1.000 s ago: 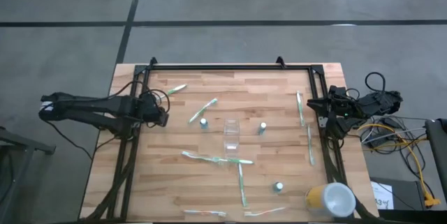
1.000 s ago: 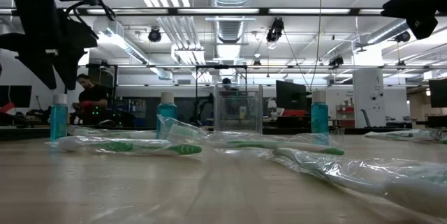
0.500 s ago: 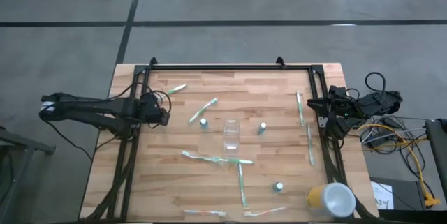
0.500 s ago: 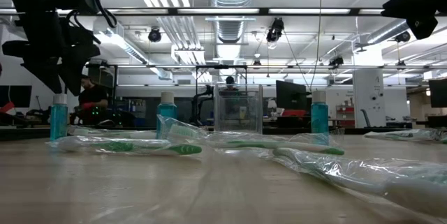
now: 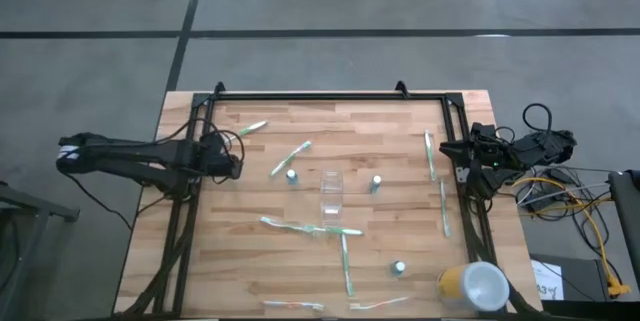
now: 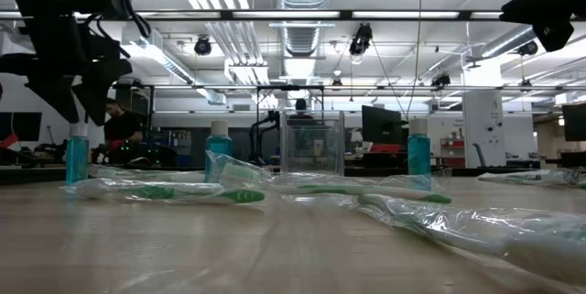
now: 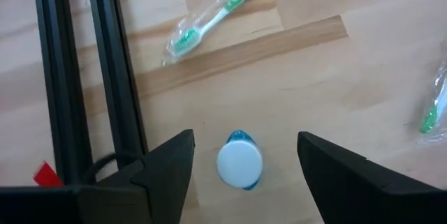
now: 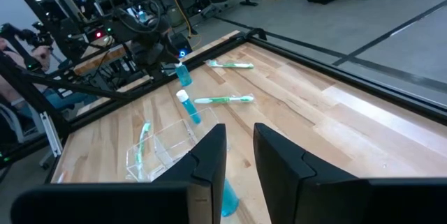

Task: Pick & Place toothbrushing station
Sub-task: Put the blue bottle into the middle of the transparent organizer

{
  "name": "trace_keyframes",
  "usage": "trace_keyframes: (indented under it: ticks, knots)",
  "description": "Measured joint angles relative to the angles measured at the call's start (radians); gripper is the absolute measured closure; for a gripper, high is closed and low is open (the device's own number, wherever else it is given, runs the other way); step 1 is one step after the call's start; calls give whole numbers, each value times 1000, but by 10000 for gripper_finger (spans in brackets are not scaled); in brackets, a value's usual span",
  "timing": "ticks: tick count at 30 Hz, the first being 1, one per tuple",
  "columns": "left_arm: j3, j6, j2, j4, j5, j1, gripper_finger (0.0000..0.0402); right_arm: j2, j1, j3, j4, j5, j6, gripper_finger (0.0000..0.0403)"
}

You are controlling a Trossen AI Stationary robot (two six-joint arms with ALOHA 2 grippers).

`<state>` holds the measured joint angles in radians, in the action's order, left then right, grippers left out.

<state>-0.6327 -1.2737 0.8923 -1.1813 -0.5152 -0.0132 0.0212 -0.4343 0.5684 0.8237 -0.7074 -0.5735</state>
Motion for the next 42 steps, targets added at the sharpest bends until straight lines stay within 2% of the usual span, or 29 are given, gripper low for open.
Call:
trace_keyframes:
  ticks: [13,25,33,42]
  knots:
    - [0,-39,36,3,26,0,142,0,0,0,0,0,0,321]
    - [30,-59,80,39,42,-1,142,0,0,0,0,0,0,335]
    - [38,-60,76,50,27,-13,143,0,0,0,0,0,0,327]
    - [39,-60,76,53,32,-20,192,0,0,0,0,0,0,329]
